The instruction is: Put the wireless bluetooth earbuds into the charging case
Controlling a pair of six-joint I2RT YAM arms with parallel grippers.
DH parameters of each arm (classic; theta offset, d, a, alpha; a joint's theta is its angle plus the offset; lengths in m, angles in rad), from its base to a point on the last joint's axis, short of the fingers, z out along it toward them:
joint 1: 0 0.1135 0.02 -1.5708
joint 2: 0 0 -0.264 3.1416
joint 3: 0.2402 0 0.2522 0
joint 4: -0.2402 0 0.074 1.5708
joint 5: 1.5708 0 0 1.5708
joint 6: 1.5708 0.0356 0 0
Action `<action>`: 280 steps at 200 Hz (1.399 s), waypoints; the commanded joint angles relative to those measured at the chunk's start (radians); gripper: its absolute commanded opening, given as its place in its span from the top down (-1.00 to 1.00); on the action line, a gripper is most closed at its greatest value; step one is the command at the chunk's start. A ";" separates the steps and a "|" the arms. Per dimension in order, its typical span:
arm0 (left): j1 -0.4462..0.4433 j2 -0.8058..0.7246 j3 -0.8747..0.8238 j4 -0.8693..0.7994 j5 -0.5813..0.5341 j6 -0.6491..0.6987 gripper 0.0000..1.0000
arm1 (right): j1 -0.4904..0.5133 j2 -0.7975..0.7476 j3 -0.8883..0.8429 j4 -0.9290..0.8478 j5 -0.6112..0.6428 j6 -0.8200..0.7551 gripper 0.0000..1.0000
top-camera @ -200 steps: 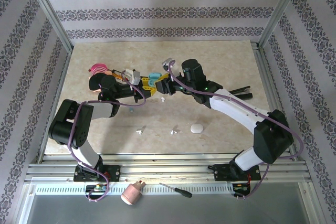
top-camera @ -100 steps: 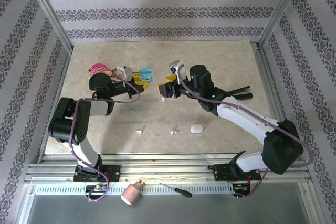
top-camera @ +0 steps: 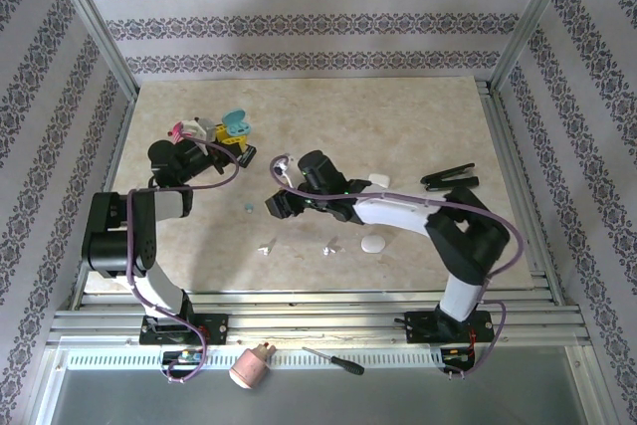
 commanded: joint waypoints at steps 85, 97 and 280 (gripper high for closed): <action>0.041 -0.052 -0.040 0.029 -0.054 -0.011 0.50 | -0.085 0.401 0.430 -0.122 -0.366 0.390 -0.06; 0.041 -0.048 -0.036 0.036 -0.054 -0.017 0.49 | -0.079 0.435 0.481 -0.164 -0.366 0.377 -0.06; 0.042 -0.059 -0.026 0.005 -0.055 -0.024 0.49 | -0.032 0.648 0.757 -0.406 -0.406 0.320 0.16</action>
